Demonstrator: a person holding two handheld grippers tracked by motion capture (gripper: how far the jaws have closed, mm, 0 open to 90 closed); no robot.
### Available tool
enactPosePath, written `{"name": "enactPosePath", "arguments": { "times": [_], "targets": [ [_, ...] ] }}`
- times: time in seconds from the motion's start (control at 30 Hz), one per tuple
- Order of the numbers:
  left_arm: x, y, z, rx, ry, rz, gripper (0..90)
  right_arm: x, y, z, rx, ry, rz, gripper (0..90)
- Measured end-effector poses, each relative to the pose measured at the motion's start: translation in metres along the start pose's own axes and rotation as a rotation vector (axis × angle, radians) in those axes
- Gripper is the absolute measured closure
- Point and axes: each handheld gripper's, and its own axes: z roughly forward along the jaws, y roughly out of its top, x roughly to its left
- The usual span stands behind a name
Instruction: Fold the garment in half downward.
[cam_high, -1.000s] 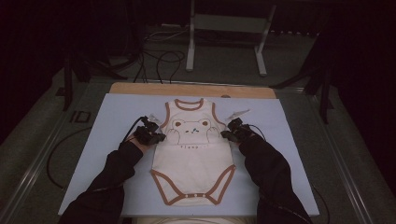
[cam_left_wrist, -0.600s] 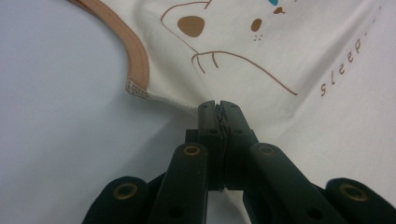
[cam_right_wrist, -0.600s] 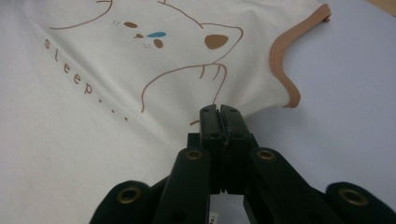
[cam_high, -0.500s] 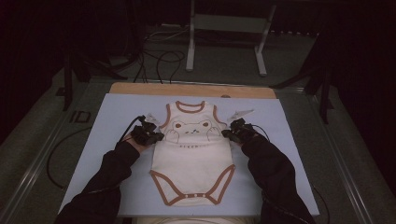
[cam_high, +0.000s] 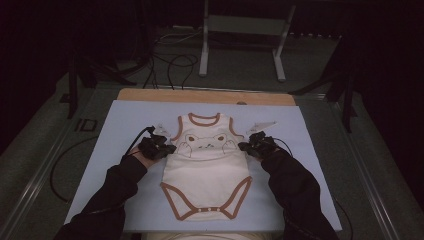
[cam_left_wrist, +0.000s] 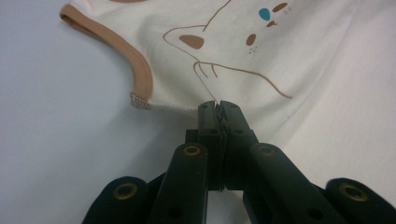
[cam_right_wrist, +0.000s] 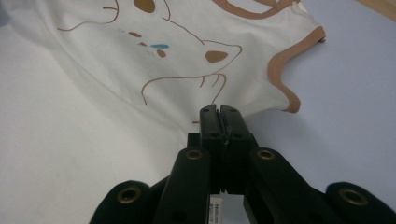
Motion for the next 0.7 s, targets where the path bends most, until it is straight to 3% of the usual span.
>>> {"name": "enactPosePath", "arguments": {
  "times": [0.47, 0.7],
  "targets": [
    [-0.022, -0.011, -0.017, 0.006, -0.035, 0.051, 89.8, 0.022, -0.014, -0.022, -0.008, 0.030, -0.027, 89.9],
    [-0.026, -0.019, -0.018, 0.016, -0.052, 0.065, 89.8, 0.034, -0.020, -0.028, -0.007, 0.050, -0.040, 89.8]
  ]
}}
